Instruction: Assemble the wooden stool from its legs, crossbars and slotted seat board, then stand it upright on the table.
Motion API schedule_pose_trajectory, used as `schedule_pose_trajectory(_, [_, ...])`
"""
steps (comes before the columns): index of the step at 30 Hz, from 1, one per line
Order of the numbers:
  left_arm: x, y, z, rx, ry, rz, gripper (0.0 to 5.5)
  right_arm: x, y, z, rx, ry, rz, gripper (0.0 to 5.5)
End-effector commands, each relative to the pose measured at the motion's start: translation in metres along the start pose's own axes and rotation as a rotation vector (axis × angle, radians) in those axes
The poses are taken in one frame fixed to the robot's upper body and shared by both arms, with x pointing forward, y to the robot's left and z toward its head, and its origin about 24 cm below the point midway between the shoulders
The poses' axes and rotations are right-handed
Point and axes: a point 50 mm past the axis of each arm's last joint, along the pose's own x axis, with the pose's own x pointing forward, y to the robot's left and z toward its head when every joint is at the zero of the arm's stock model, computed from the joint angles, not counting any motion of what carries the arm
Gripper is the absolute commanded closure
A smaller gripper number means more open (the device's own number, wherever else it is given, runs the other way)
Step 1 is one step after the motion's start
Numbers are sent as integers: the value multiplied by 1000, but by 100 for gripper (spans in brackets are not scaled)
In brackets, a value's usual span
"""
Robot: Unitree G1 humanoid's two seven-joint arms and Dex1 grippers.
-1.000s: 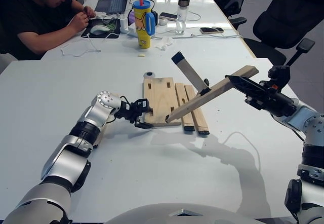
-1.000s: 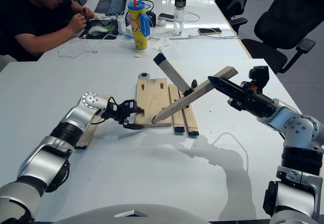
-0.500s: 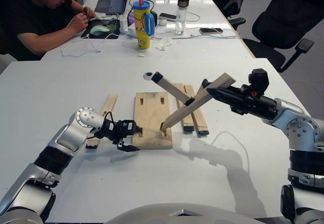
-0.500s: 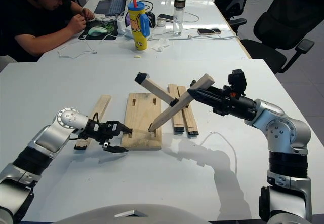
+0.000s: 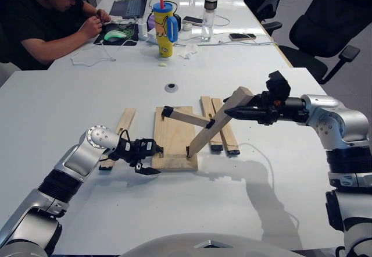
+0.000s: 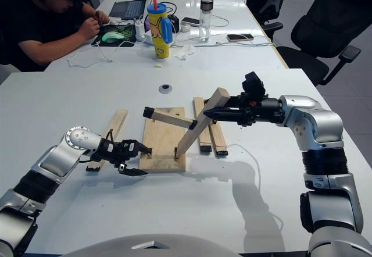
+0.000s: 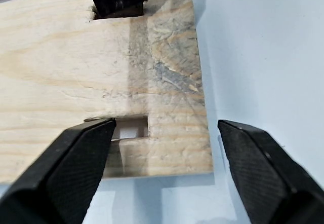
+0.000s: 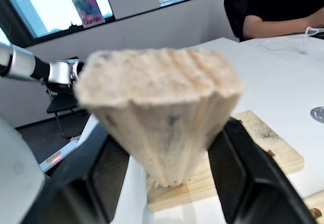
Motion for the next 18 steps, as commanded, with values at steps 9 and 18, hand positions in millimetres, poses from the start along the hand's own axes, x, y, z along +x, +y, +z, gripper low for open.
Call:
schedule_pose_trajectory(9, [48,-72,-74,-372,228,-222,178,22,6,-3,-236,297,11,337])
schedule_pose_trajectory(18, [66,-79,-50,-452,66,-74,178,43,32,-42,-220,419,35,344])
